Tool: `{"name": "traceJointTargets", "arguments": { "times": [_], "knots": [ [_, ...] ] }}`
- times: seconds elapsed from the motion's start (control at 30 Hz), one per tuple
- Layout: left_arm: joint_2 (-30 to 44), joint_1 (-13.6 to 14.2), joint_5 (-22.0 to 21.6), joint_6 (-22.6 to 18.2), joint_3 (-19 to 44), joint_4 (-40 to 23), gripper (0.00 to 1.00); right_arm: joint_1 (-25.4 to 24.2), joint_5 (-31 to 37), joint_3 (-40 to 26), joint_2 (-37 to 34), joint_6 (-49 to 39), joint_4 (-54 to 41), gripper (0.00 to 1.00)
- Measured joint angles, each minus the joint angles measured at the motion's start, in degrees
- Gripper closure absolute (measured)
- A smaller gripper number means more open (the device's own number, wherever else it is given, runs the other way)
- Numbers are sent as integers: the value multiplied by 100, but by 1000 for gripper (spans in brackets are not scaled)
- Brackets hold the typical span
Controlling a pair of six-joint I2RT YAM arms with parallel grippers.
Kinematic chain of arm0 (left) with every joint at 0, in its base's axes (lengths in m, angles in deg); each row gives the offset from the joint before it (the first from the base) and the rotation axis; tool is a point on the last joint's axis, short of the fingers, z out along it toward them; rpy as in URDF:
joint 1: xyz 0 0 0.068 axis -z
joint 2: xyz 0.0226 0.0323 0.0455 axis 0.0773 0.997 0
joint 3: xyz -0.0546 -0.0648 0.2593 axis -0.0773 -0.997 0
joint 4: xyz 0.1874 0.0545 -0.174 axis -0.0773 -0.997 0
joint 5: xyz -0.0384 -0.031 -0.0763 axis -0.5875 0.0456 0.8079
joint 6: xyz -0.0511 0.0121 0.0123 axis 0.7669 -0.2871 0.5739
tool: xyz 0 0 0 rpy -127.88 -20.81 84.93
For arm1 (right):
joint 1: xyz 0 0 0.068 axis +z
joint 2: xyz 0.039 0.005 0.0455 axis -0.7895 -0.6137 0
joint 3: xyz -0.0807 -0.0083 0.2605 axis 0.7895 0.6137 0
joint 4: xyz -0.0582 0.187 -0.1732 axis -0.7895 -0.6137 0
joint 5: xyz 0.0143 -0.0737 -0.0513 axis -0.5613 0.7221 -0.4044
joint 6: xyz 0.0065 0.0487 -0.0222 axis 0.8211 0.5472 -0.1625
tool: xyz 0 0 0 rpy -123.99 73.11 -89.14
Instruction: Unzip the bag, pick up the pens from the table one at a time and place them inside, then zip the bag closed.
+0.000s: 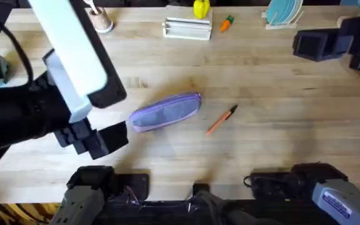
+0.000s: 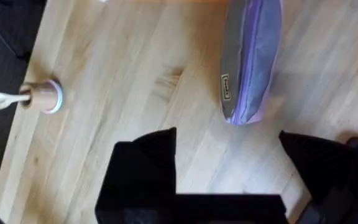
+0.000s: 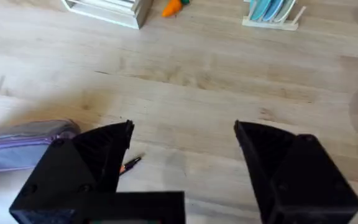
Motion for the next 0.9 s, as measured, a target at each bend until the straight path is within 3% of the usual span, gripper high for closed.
{"name": "traceJointTargets", "arguments": {
  "times": [0.17, 0.43, 0.9],
  "knots": [
    [48, 0, 379, -542, -634, 521, 8, 0, 0, 0, 0, -231, -1, 6],
    [190, 0, 535, -793, -1546, 1684, 8, 0, 0, 0, 0, -446, 2, 6],
    [1079, 0, 772, -817, -2184, 1884, 7, 0, 0, 0, 0, -571, 2, 5]
  ]
}}
